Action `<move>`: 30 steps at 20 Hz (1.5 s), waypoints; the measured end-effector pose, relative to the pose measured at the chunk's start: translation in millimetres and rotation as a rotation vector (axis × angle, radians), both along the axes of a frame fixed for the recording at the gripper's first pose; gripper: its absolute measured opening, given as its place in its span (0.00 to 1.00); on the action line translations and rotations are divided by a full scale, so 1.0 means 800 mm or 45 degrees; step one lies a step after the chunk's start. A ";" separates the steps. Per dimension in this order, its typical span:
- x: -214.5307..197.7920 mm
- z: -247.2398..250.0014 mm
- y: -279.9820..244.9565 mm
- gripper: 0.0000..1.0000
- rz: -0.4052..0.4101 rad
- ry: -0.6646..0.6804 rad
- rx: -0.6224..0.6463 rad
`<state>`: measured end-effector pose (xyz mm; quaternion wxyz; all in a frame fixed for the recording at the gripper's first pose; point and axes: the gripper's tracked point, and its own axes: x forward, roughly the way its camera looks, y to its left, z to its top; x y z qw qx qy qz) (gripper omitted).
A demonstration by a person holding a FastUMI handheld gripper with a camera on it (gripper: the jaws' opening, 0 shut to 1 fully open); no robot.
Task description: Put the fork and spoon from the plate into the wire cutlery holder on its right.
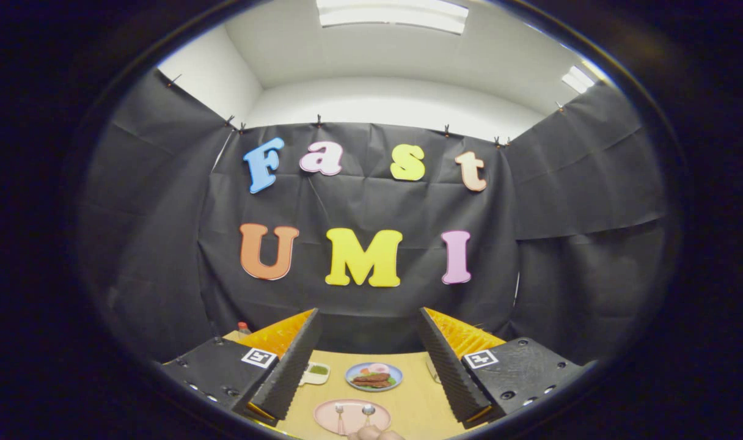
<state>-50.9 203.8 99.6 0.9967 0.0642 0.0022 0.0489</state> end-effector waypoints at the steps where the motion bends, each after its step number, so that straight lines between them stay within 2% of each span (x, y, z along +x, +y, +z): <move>1: 0.002 -0.001 -0.001 0.95 -0.012 -0.007 -0.013; 5: 0.007 -0.003 0.014 0.95 0.028 0.008 -0.033; 9: 0.019 -0.023 0.020 0.95 0.068 0.055 -0.137; 14: 0.040 -0.096 0.023 0.95 0.097 0.204 -0.144; 19: 0.067 -0.199 0.024 0.95 0.130 0.380 -0.154; 24: 0.092 -0.342 0.037 0.95 0.187 0.682 -0.158; 29: 0.088 -0.472 0.068 0.95 0.250 0.941 -0.222; 30: 0.085 -0.495 0.070 0.92 0.257 1.002 -0.233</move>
